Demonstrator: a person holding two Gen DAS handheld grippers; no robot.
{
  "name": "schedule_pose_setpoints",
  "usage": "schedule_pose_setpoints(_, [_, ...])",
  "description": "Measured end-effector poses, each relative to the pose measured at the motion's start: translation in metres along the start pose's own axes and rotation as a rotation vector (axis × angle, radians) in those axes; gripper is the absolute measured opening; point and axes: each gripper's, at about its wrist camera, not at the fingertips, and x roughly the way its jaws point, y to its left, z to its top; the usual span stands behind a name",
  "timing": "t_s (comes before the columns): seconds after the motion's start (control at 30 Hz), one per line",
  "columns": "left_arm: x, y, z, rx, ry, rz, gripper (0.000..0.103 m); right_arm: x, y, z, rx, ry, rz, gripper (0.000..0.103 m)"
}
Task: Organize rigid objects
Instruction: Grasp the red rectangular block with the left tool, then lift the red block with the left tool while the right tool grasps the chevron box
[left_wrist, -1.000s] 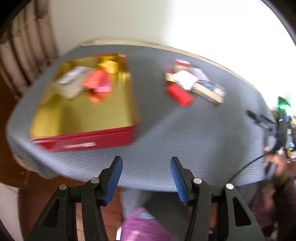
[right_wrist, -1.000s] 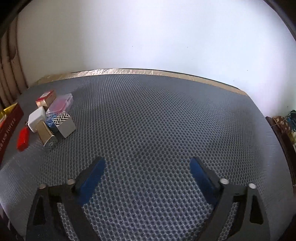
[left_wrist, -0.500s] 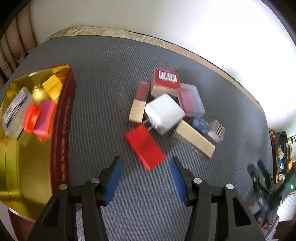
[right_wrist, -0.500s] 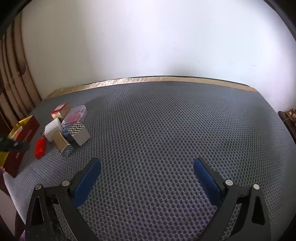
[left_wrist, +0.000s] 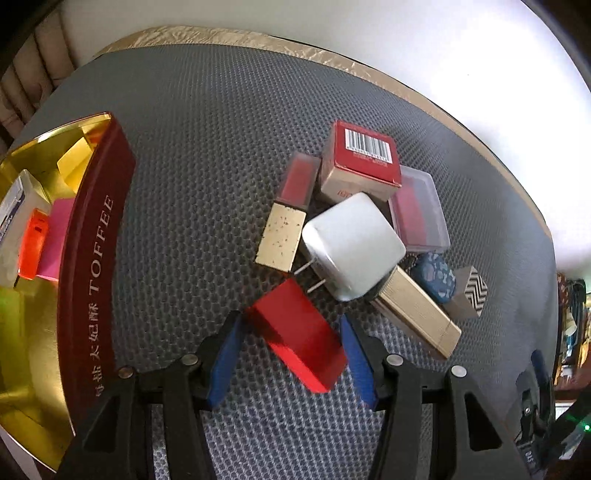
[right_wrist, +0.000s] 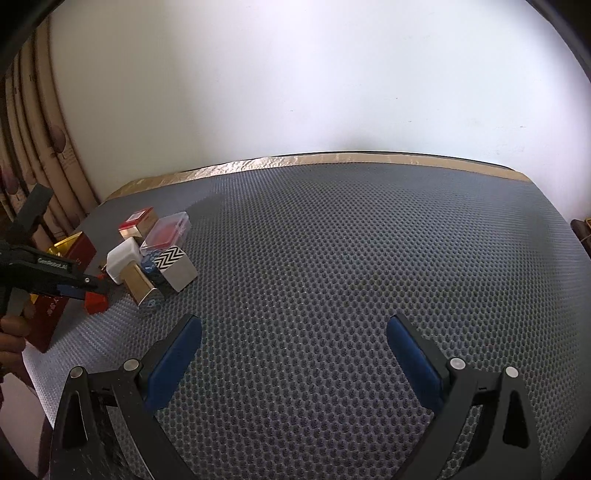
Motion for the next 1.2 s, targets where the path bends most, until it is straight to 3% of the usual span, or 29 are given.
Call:
schedule_pose_setpoints(0.3, [0.006,-0.021,-0.002,0.065,-0.036,0.105,0.055,0.004,0.002,-0.001,0.000,0.014,0.004,0.100])
schedule_pose_setpoints(0.37, [0.005,-0.020,-0.004,0.044,-0.058,0.091,0.051,0.004,0.002,-0.001,-0.001,0.014,0.005,0.100])
schedule_pose_setpoints(0.43, [0.006,-0.020,-0.009,0.022,-0.076,0.105,0.033,0.004,0.002,0.000,-0.001,0.015,0.004,0.100])
schedule_pose_setpoints(0.47, [0.005,-0.016,-0.011,0.017,-0.073,0.105,0.030,0.004,0.001,0.000,-0.001,0.016,0.004,0.100])
schedule_pose_setpoints(0.57, [0.000,-0.006,-0.019,-0.020,-0.066,0.054,0.030,0.005,0.001,0.000,0.002,0.021,0.000,0.100])
schedule_pose_setpoints(0.77, [-0.020,0.000,-0.049,0.012,-0.115,0.037,0.030,0.006,0.004,-0.001,-0.008,0.026,-0.008,0.100])
schedule_pose_setpoints(0.9, [-0.029,-0.002,-0.065,0.033,-0.138,0.021,0.030,0.006,0.023,0.005,-0.103,0.032,0.079,0.100])
schedule_pose_setpoints(1.03, [-0.035,0.001,-0.082,0.037,-0.133,-0.004,0.030,0.015,0.042,0.022,-0.104,0.038,0.216,0.099])
schedule_pose_setpoints(1.2, [-0.054,0.006,-0.089,0.042,-0.135,-0.034,0.030,0.047,0.062,0.043,-0.193,0.082,0.282,0.086])
